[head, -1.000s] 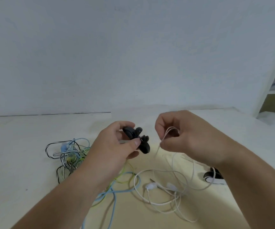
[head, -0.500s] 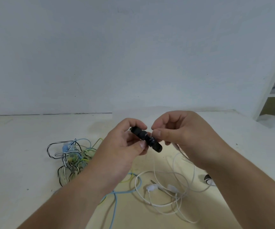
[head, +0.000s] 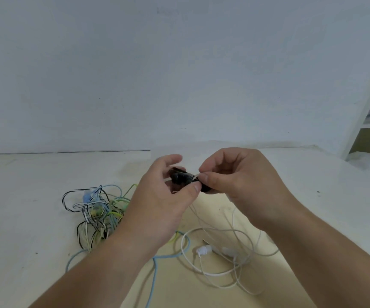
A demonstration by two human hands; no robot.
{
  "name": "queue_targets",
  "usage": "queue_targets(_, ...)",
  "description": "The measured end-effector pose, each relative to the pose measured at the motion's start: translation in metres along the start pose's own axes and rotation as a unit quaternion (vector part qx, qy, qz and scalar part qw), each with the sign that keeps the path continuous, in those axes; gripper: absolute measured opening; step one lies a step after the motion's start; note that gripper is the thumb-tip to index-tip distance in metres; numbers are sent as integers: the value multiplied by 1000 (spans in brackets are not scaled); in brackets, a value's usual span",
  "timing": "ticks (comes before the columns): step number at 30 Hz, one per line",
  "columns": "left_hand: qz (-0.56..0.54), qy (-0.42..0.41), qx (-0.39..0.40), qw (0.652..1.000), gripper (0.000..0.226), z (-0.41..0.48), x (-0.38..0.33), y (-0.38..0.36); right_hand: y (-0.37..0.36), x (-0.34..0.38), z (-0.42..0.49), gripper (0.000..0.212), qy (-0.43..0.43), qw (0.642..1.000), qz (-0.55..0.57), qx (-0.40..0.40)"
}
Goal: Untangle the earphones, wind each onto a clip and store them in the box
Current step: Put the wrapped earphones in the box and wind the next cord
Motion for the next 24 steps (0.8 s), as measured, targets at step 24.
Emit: queue_targets(24, 13, -77, -46, 996, 15, -3, -28, 23, 100, -12, 16, 17, -55, 898, 94, -427)
Point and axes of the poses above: each hand's wrist, its own z-axis towards the middle knuckle, its own y-axis out of the back of the hand, x = y × z, the point moved 3 cm from there along z, towards the middle knuckle
